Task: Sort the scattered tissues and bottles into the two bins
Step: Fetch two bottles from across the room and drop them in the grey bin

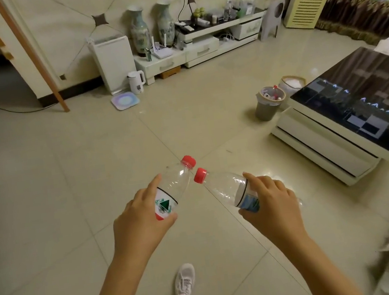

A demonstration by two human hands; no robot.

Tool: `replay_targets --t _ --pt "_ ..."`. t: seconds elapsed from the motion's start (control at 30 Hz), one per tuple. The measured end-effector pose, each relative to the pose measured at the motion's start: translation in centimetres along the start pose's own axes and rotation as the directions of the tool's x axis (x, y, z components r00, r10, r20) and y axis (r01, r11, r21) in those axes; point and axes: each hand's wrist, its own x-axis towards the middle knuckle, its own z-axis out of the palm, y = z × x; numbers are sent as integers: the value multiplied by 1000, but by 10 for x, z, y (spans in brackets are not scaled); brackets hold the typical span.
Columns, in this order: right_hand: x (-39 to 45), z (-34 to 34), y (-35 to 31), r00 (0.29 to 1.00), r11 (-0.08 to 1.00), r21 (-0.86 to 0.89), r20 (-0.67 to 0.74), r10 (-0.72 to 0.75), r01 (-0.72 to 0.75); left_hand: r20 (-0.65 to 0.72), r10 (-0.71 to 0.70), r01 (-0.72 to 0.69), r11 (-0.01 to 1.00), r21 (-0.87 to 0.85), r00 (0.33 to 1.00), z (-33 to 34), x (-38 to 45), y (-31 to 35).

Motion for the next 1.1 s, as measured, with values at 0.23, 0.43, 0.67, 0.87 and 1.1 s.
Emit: replay_targets --t 0.23,0.43,0.67,0.87,1.1 --pt "120 13 -45 999 998 33 -20 45 -45 4 15 -15 1000 17 1000 -28 135 -27" --pt "223 22 -56 998 998 28 -20 58 -57 24 24 -23 1000 -11 999 -20 231 -24" --pt "370 36 -51 997 997 36 11 72 -72 27 18 -18 1000 -12 999 -6 375 -10" --pt "502 33 -49 999 998 25 19 51 -51 26 22 -22 1000 -5 999 -9 505 7" --pt "624 34 -69 1000 1000 11 -10 8 -8 34 16 -15 1000 -16 999 -12 622 4"
